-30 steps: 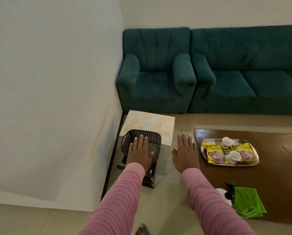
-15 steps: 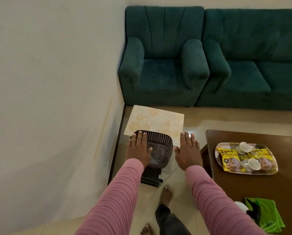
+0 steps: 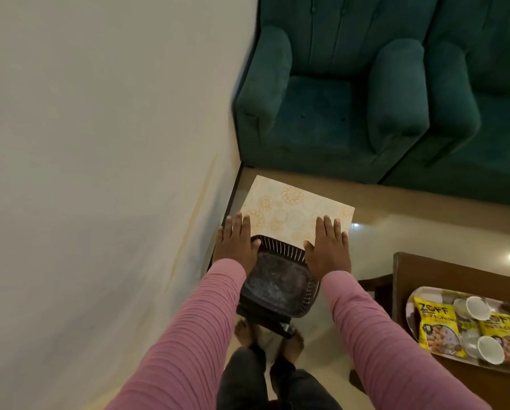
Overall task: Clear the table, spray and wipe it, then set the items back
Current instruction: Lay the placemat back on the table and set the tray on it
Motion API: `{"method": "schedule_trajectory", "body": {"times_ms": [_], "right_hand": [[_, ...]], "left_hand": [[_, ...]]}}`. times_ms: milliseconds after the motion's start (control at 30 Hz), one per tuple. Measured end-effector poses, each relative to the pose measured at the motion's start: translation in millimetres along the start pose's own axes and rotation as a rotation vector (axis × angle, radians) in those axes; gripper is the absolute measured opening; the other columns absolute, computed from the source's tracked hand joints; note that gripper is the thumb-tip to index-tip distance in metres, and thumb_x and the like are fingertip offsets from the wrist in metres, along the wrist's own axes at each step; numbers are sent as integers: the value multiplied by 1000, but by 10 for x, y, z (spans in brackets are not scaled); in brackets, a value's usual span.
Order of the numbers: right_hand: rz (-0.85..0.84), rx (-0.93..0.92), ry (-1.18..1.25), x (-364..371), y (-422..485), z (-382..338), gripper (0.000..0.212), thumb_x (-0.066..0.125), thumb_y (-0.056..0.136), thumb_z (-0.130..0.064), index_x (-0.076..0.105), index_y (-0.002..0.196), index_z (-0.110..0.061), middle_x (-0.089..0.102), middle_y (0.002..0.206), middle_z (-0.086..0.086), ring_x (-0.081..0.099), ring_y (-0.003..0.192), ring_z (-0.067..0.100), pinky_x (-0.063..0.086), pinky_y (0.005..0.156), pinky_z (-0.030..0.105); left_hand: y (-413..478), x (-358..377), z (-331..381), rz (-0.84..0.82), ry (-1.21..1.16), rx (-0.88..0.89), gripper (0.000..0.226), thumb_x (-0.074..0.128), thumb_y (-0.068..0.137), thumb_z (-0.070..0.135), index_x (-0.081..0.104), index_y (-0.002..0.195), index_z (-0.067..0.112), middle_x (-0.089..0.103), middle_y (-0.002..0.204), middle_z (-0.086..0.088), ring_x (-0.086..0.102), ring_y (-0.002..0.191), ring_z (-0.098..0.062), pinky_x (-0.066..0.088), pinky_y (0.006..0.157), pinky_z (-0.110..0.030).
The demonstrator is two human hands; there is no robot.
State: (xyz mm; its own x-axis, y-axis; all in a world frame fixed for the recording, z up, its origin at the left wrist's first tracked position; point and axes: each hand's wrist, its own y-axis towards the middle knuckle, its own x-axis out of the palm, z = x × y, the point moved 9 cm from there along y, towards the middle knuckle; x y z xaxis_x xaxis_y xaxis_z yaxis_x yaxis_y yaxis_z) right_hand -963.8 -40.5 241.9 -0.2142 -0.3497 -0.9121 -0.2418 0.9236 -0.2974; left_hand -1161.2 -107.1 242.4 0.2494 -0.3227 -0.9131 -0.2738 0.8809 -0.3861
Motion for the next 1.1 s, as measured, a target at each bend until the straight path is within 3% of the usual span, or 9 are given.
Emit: {"method": "schedule_trajectory", "body": {"times_ms": [333, 600, 733, 967, 1100], "right_hand": [[-38, 179, -3, 340, 925, 313, 65, 41, 100, -30, 6, 152, -13, 2, 161, 5, -5, 148, 26, 4, 120, 43], [-189, 294, -31, 1579, 2023, 1177, 66, 42, 99, -31, 7, 152, -11, 2, 161, 5, -4, 148, 26, 7, 120, 44], [-252, 393, 75, 2224, 2344, 1635, 68, 45, 99, -29, 7, 153, -13, 3, 161, 5, -2, 148, 26, 7, 120, 44], [-221, 838, 454, 2700, 2383, 2333, 75, 50, 97, -21, 1, 153, -10, 7, 161, 9, 16, 145, 31, 18, 115, 42], [-207, 909, 457, 2604, 2432, 2473, 71, 50, 97, -18, 7, 153, -10, 22, 156, 13, 28, 140, 35, 27, 111, 44]], "left_hand": [[1260, 321, -91, -100, 37, 100, 66, 27, 103, 43, -5, 154, 16, -8, 163, -6, -6, 150, -29, 4, 122, -45], [2639, 1394, -300, -156, 147, 92, 65, 29, 103, 41, -2, 154, 13, -4, 163, -8, -3, 150, -30, 8, 122, -45], [3188, 2037, -347, -205, 147, 59, 64, 30, 103, 39, 3, 154, 10, 3, 163, -12, 4, 150, -33, 11, 121, -46], [3624, 2555, -738, -227, -195, -296, 62, 35, 103, 31, 9, 154, 8, 15, 161, -15, 19, 146, -34, 19, 118, -49], [3665, 2614, -982, -222, -432, -490, 54, 40, 97, 22, 26, 149, 11, 41, 147, -16, 43, 131, -36, 35, 111, -48]]}}
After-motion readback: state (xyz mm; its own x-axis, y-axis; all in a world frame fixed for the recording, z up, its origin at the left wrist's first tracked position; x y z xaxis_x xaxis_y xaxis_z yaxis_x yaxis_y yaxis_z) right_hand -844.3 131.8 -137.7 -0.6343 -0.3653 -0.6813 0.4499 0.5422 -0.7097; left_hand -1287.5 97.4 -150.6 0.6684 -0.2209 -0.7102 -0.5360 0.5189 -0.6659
